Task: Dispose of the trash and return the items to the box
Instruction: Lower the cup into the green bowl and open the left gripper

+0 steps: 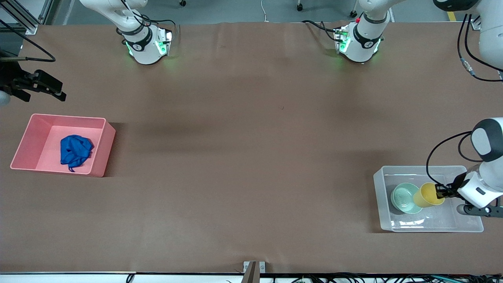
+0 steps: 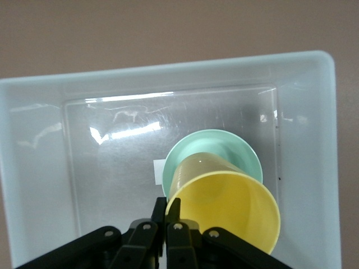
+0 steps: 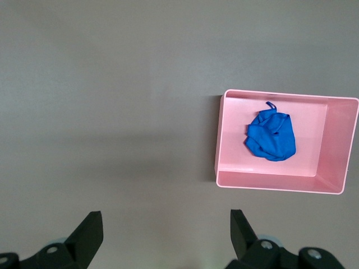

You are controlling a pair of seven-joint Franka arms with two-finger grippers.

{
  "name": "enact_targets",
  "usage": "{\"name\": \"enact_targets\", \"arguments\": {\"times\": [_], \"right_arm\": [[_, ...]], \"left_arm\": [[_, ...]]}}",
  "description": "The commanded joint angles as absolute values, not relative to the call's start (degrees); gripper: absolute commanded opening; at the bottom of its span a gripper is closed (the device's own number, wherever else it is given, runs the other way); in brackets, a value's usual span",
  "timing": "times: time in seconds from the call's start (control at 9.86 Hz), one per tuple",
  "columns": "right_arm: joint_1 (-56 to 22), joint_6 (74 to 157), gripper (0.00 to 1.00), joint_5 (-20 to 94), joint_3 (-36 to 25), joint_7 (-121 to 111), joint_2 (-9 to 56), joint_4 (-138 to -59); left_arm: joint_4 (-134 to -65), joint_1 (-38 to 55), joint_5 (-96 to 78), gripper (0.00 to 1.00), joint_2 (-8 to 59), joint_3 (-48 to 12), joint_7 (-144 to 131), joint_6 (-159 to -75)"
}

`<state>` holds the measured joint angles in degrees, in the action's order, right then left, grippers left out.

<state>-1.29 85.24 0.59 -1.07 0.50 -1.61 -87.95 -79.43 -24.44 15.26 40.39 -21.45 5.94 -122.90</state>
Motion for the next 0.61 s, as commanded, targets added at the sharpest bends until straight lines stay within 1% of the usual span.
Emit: {"name": "enact_targets", "arguments": {"times": [0.0, 0.2, 0.3, 0.41, 0.51], "right_arm": [[-1.3, 85.0, 1.0, 1.0, -1.1, 1.3, -1.8, -88.1], [-1.3, 85.1, 1.0, 1.0, -1.1, 1.3, -1.8, -88.7], [-1.3, 85.1, 1.0, 1.0, -1.1, 1.3, -1.8, -88.7], [-1.3, 85.1, 1.0, 1.0, -1.1, 1.3, -1.8, -88.7], [-1.3, 85.1, 1.0, 1.0, -1.1, 1.3, -1.8, -88.8]], "left_arm": [[-78.5, -24.4, 15.5, 0.0, 44.1, -21.5, 6.8, -125.0], [-78.7, -24.7, 15.4, 0.02, 45.6, -21.5, 6.5, -125.1], [-78.7, -24.6, 15.3, 0.05, 46.0, -21.5, 6.1, -125.0], [-78.7, -24.6, 15.3, 0.24, 46.6, -21.5, 5.8, -125.1], [-78.7, -24.3, 15.4, 0.48, 46.7, -21.5, 5.7, -125.2]]}}
